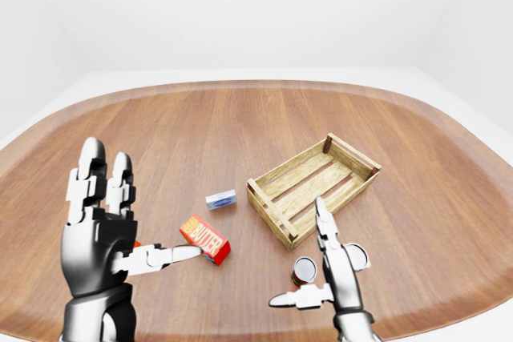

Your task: Pick up the tomato sauce, and put it in the wooden tray.

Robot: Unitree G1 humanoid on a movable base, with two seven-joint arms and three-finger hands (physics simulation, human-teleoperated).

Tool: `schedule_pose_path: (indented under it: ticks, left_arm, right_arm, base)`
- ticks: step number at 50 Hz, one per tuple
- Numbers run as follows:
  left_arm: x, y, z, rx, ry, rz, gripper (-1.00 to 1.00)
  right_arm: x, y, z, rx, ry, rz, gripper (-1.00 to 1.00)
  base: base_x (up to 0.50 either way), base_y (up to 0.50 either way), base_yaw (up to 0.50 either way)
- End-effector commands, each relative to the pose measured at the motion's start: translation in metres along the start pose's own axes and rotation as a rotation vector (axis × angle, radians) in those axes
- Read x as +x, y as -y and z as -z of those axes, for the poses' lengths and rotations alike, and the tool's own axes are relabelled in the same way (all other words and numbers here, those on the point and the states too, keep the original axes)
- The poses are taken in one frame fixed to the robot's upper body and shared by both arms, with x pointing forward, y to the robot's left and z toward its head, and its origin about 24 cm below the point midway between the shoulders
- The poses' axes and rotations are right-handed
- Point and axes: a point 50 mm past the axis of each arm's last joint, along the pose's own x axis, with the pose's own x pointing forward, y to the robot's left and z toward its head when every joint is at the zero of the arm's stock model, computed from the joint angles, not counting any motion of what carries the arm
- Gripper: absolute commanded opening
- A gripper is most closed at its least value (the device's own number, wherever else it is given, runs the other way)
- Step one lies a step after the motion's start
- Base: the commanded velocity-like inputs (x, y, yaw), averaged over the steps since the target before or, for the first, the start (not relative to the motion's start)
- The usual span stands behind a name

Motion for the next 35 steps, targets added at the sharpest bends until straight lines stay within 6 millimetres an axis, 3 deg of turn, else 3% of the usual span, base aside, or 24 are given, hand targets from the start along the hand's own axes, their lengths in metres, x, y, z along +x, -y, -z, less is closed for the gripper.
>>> schedule_pose_path:
  ticks: [1,35]
  left_arm:
    - [0.001,-0.001,0.000,0.000,0.003,-0.003,1.00]
    - [0.000,-0.002,-0.002,0.000,0.012,-0.006,1.00]
  right_arm:
    - [0.002,-0.003,0.004,-0.006,-0.013,-0.008,1.00]
    - [0.007,-0.011,0.018,-0.043,-0.054,-0.022,1.00]
  base:
    - [0.00,0.00,0.00]
    - [0.00,0.00,0.00]
